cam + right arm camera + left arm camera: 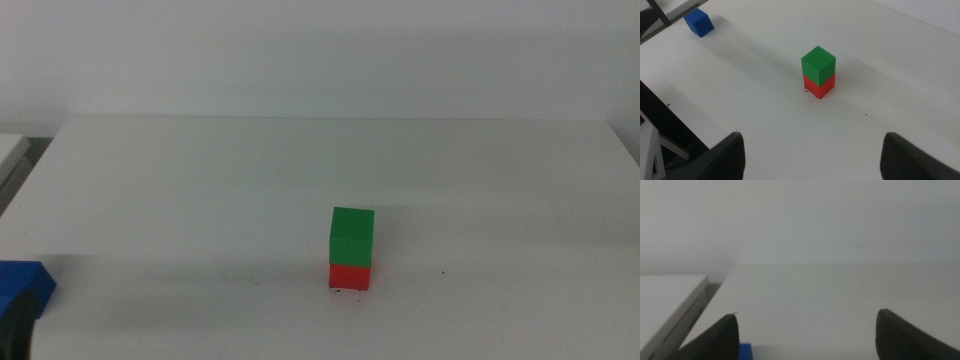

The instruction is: Stack red cubes first, then green, then blue cubes in a specific spot.

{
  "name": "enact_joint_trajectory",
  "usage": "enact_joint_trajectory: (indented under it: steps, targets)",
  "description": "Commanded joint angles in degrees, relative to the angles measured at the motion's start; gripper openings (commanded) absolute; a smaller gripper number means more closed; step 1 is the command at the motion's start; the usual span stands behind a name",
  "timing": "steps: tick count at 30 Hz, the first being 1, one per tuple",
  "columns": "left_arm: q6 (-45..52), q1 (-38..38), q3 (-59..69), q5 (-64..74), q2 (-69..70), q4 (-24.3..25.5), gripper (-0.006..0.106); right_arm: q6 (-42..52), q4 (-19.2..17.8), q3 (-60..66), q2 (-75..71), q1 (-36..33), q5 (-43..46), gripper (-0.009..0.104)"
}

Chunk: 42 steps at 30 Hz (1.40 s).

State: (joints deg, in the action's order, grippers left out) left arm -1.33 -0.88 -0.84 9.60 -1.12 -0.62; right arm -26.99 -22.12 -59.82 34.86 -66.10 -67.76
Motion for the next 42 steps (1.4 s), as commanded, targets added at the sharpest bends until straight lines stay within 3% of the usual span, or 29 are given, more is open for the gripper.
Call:
enact_joint_trajectory:
  steps: [1, 7, 13, 20, 24, 27, 30, 35, 42]
  targets:
    - [-0.25, 1.16, -5.02, 1.70, -5.00, -0.24, 0.092, 0.50, -0.15, 0.19, -0.14, -0.15, 0.51, 0.093]
    - [-0.25, 4.30, -34.71, 30.09, -32.56, -5.37, 0.092, 0.50, -0.15, 0.19, -0.14, -0.15, 0.51, 0.093]
    - [-0.25, 4.30, -54.37, 50.27, -52.78, -0.75, 0.092, 0.50, -0.15, 0.19, -0.14, -0.15, 0.51, 0.093]
    - [-4.54, 4.30, -59.76, 49.81, -66.34, -2.97, 0.092, 0.50, -0.15, 0.19, -0.14, -0.15, 0.51, 0.093]
    - [-7.19, 4.34, -59.76, 52.49, -70.12, 2.12, 0.092, 0.50, -0.15, 0.19, -0.14, -0.15, 0.51, 0.093]
    - [-1.07, 6.16, -59.90, 50.29, -71.23, 5.20, 0.092, 0.50, -0.15, 0.19, -0.14, -0.15, 0.51, 0.093]
    - [5.40, 12.30, -61.48, 51.46, -74.32, 2.79, 0.092, 0.50, -0.15, 0.19, -0.14, -0.15, 0.51, 0.093]
    - [17.54, 19.45, -62.87, 48.60, -82.00, -9.01, 0.092, 0.50, -0.26, 0.19, -0.14, -0.15, 0.51, 0.093]
    - [17.81, 19.88, -62.87, 45.14, -92.59, -8.43, 0.092, 0.50, -0.26, 0.19, -0.14, -0.15, 0.51, 0.093]
